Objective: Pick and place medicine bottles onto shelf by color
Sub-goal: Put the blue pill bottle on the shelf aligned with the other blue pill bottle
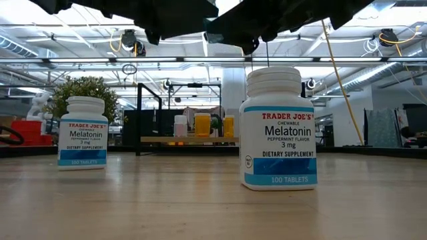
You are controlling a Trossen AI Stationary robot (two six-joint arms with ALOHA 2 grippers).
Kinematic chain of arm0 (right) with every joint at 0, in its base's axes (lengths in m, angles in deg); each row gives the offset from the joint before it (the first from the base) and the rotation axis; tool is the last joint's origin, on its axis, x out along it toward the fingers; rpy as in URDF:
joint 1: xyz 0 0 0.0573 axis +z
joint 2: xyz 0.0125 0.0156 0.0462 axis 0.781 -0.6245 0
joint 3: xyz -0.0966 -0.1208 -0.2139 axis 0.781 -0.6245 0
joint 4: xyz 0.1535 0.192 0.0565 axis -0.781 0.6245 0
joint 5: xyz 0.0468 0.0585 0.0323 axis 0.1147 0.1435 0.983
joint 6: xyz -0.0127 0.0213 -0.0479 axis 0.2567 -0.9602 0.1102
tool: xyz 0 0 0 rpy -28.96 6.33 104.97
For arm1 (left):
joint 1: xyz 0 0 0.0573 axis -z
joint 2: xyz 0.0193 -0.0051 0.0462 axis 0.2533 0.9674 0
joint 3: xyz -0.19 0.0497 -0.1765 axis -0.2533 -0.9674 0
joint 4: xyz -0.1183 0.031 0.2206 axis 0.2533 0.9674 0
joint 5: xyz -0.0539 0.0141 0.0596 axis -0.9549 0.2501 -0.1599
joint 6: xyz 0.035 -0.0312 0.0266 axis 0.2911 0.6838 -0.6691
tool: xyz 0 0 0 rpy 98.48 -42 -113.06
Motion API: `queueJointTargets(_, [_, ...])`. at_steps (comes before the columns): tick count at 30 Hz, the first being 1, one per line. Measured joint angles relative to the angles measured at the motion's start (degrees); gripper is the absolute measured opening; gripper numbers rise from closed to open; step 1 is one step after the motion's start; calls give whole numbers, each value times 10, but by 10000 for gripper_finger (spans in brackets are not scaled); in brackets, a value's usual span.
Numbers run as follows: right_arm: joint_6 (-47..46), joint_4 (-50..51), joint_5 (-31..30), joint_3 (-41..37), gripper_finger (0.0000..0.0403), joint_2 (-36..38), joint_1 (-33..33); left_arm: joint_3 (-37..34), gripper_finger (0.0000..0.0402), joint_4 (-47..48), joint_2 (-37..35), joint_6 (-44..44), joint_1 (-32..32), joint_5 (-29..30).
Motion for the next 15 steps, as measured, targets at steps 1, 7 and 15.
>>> queueJointTargets(1, [0, -1, 1, 0, 109, 0, 0, 0, 192, -1, 2, -2, 0, -2])
queueJointTargets(7, [0, 3, 16, -2, 109, 0, 0, 0, 191, -56, 33, -31, -1, -2])
queueJointTargets(15, [2, -3, 21, -2, 109, 0, 1, 0, 155, -77, 39, -53, 2, -3])
